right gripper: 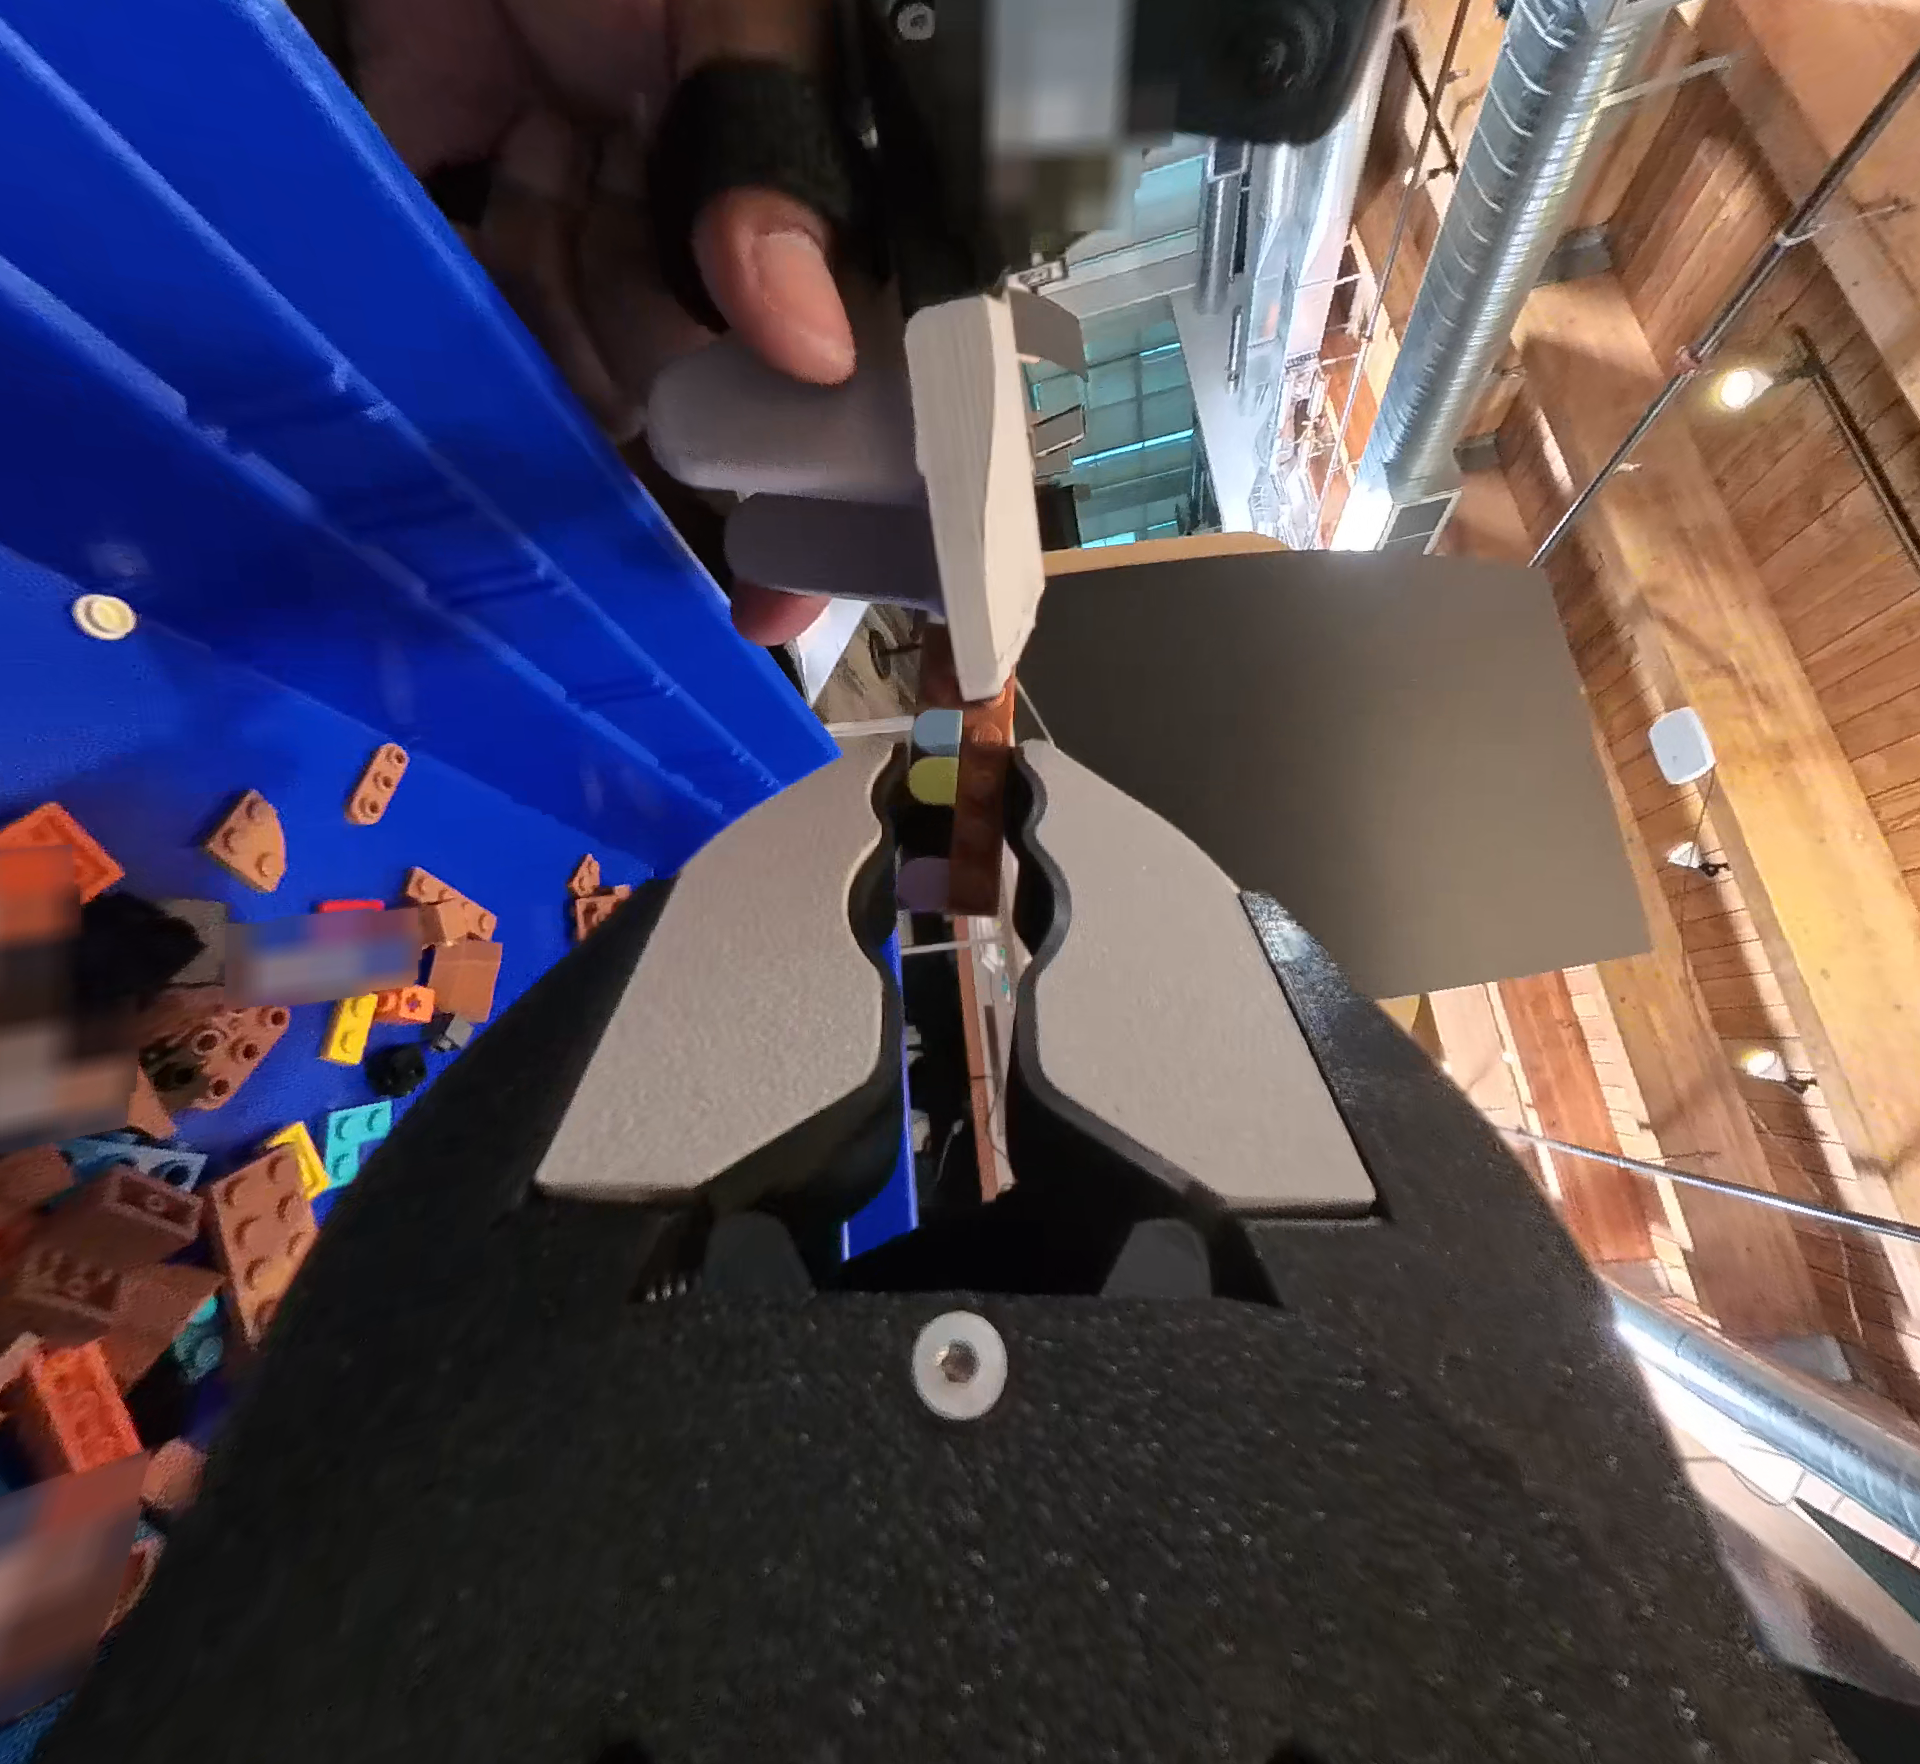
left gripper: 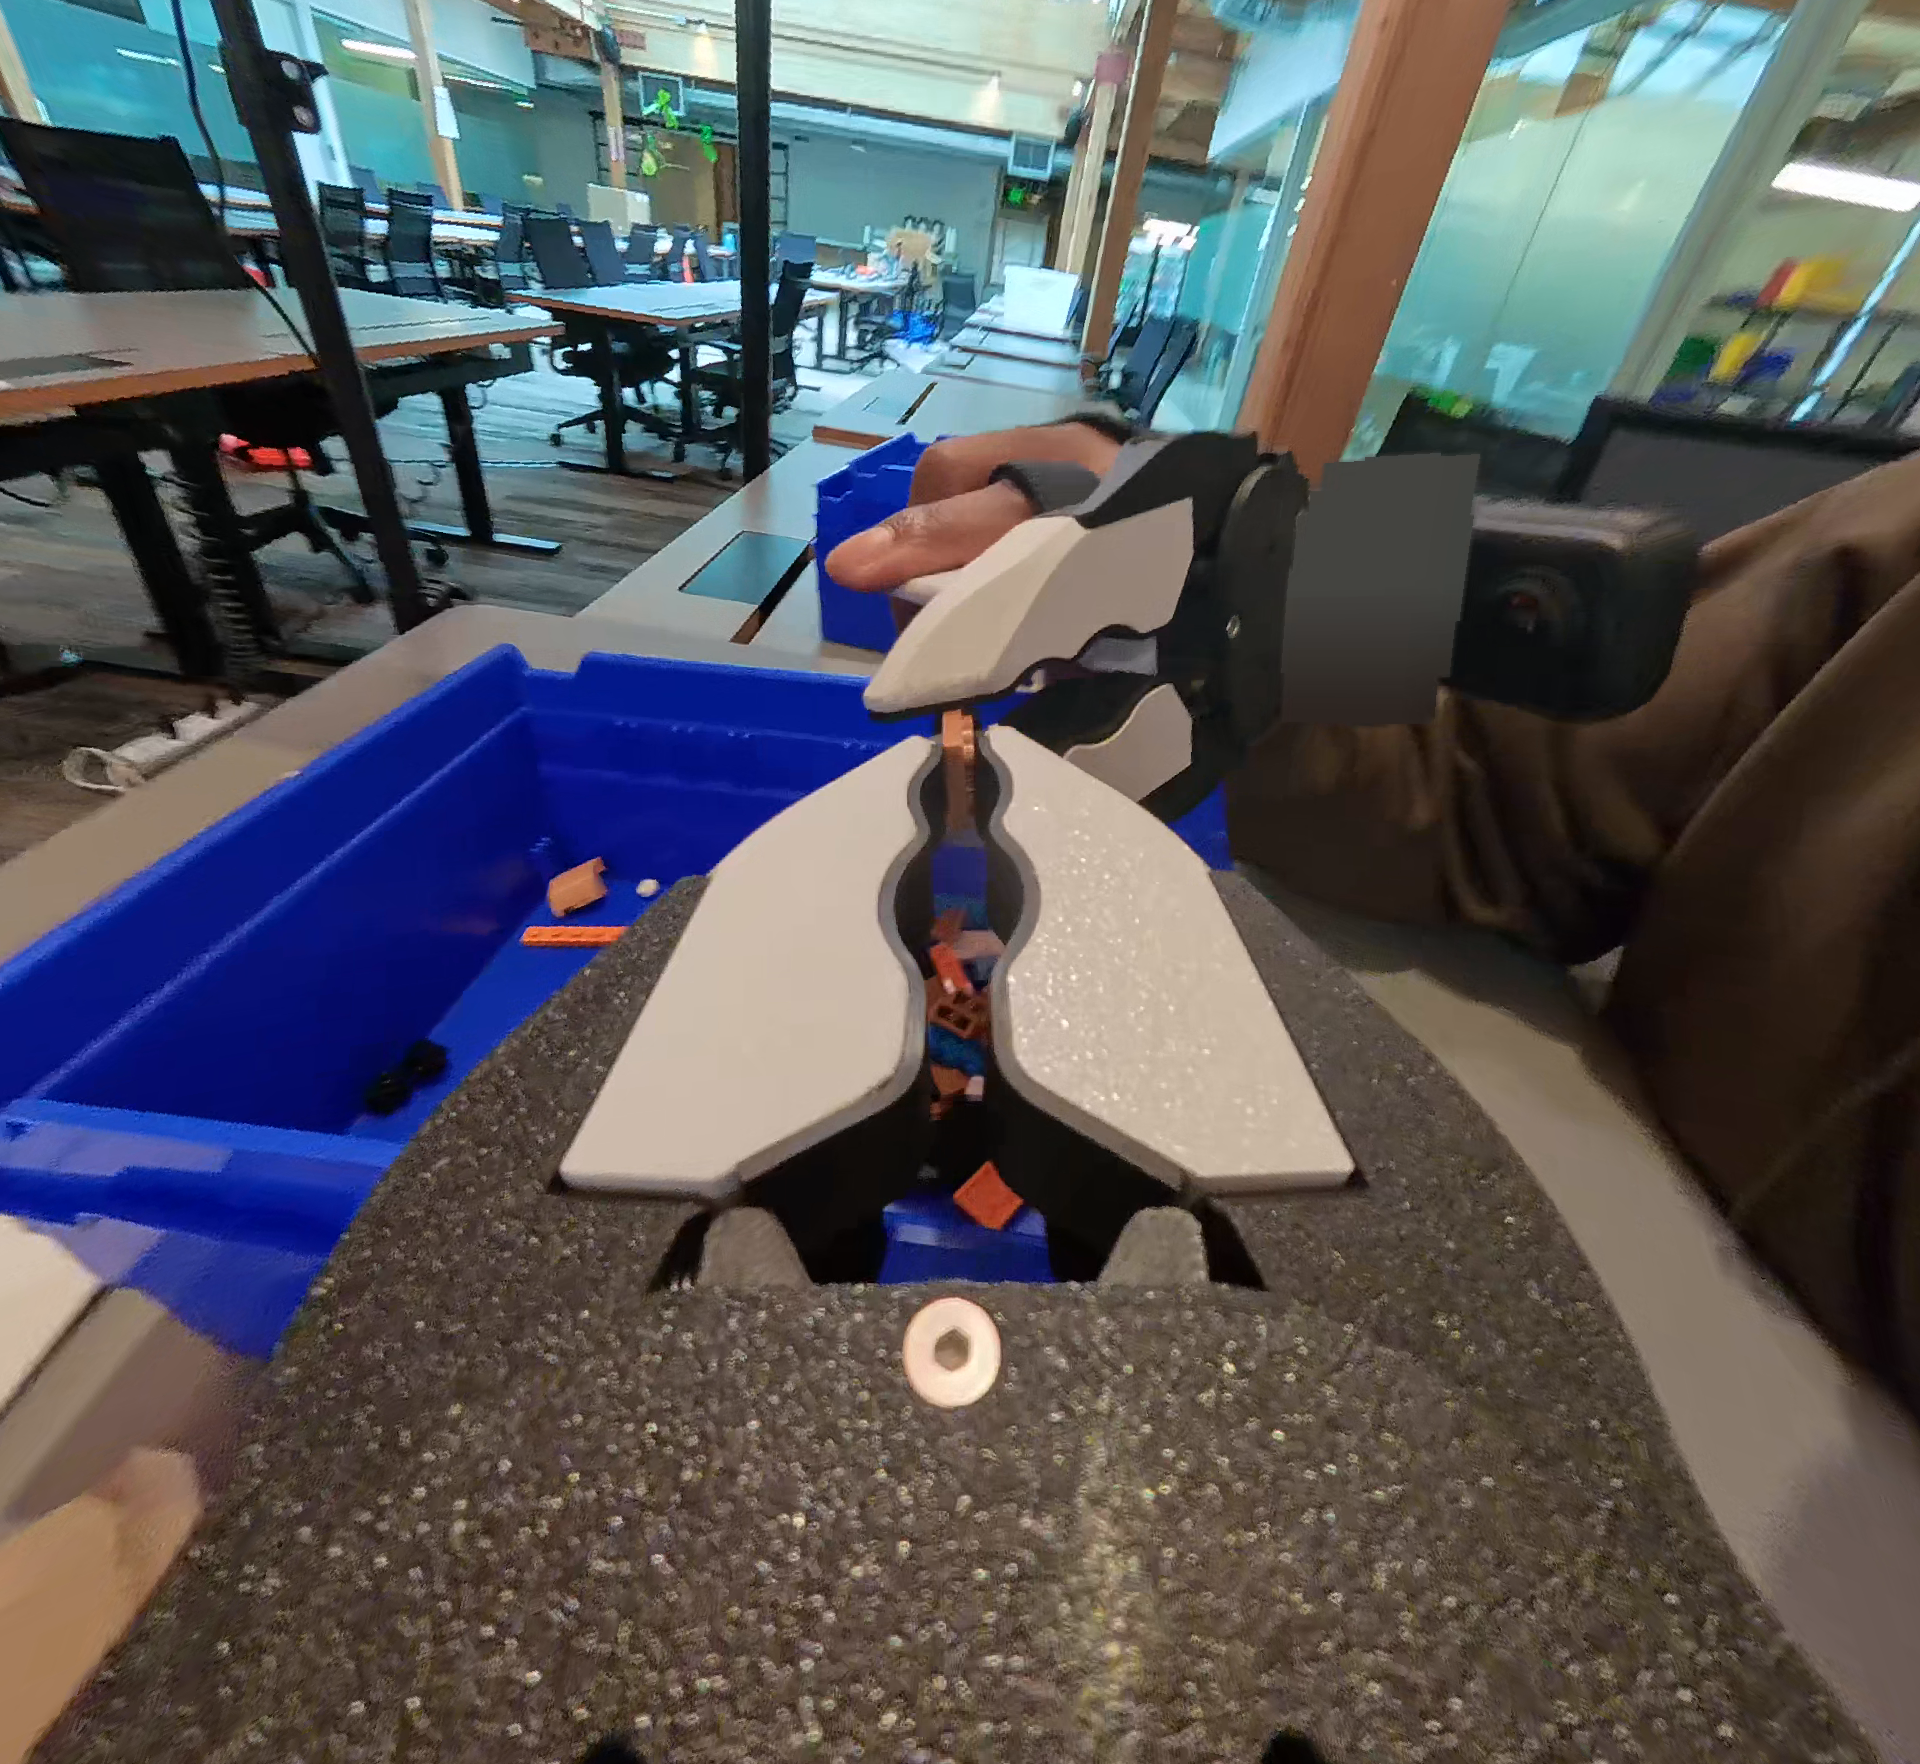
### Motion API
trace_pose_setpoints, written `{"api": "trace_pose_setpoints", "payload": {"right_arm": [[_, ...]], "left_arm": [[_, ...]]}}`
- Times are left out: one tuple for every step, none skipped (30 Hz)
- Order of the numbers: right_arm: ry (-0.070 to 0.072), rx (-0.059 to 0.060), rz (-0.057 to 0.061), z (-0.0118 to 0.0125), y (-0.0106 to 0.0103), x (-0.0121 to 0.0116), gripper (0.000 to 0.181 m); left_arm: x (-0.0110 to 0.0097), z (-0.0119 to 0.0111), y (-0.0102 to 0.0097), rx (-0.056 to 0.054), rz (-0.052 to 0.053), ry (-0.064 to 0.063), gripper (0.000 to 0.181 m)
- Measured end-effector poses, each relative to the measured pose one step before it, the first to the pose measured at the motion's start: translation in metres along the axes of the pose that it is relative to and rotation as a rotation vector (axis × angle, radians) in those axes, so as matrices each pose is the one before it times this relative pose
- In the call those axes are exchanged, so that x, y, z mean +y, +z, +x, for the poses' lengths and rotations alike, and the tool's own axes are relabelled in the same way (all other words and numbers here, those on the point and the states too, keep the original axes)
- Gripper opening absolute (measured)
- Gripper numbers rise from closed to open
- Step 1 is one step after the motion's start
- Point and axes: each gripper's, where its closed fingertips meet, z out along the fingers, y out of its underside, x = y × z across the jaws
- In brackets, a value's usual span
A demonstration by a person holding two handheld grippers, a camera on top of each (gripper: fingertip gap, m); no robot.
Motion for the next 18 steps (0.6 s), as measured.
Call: {"api": "trace_pose_setpoints", "payload": {"right_arm": [[0.0049, -0.0084, -0.004, -0.00093, 0.00009, 0.00041, 0.017], [0.0089, -0.0085, 0.0001, -0.00085, 0.00006, 0.00019, 0.017], [0.008, -0.0085, -0.0008, -0.001, 0.00015, 0.00021, 0.018], [0.0063, -0.0091, -0.0023, -0.0012, 0.00027, 0.00056, 0.018], [0.0084, -0.0096, -0.0025, -0.00133, 0.00046, 0.00078, 0.018], [0.0107, -0.0095, -0.0006, -0.00123, 0.00035, 0.00037, 0.018], [0.0097, -0.0086, 0.0019, -0.00103, 0.00023, 0.00018, 0.018], [0.009, -0.0068, 0.0039, -0.00085, 0.00003, -0.00029, 0.018], [0.0124, -0.0093, 0.0023, -0.00094, 0.00027, -0.00009, 0.017], [0.014, -0.0146, -0.0014, -0.00161, 0.00052, 0.00052, 0.018], [0.0106, -0.0157, -0.001, -0.00226, 0.0006, 0.00066, 0.018], [0.0083, -0.0111, 0.0007, -0.00147, 0.00029, 0.0004, 0.018], [0.0094, -0.0078, -0.0016, -0.00083, 0.00035, 0.00075, 0.018], [0.0108, -0.0073, -0.001, -0.0007, 0.00021, 0.00059, 0.018], [0.0122, -0.0082, 0.001, -0.00064, 0.00008, 0.00056, 0.018], [0.0101, -0.0079, -0.0007, -0.00075, 0.00023, 0.0007, 0.018], [0.0037, -0.0081, -0.0048, -0.00124, 0.00058, 0.00106, 0.018], [-0.0004, -0.0088, -0.0078, -0.00152, 0.00078, 0.00137, 0.018]], "left_arm": [[0.00124, 0.0, -0.00013, -0.0157, -0.0201, 0.0452, 0.005], [0.00101, 0.00029, -0.00018, -0.0161, -0.0217, 0.0484, 0.005], [0.00142, -0.00002, -0.00011, -0.0189, -0.0245, 0.0507, 0.005], [0.00169, -0.00052, -0.00004, -0.0211, -0.0271, 0.0477, 0.005], [0.00165, -0.00068, -0.00005, -0.0229, -0.0266, 0.0506, 0.005], [0.00123, -0.00038, -0.00011, -0.0223, -0.0223, 0.0587, 0.005], [0.00067, 0.00025, -0.00024, -0.0179, -0.0171, 0.0606, 0.006], [0.00026, 0.00021, -0.00046, -0.0181, -0.0147, 0.0605, 0.007], [0.00111, -0.00062, -0.00029, -0.0216, -0.0208, 0.0562, 0.007], [0.00174, 0.00024, -0.00003, -0.0164, -0.0254, 0.0627, 0.007], [0.00133, 0.00061, 0.00005, -0.0167, -0.0192, 0.0621, 0.007], [0.00067, 0.0004, 0.00019, -0.015, -0.013, 0.0468, 0.007], [0.00051, -0.00003, 0.00046, -0.0122, -0.0096, 0.0273, 0.007], [0.0004, 0.00002, 0.00038, -0.0086, -0.0053, 0.0189, 0.008], [0.00045, 0.00002, 0.00038, -0.0076, -0.0029, 0.0186, 0.008], [0.00089, 0.00014, 0.00052, -0.0084, -0.0053, 0.0221, 0.007], [0.00146, 0.00049, 0.00051, -0.0067, -0.0094, 0.0265, 0.008], [0.0017, 0.00063, 0.00052, -0.0052, -0.013, 0.0258, 0.007]]}}
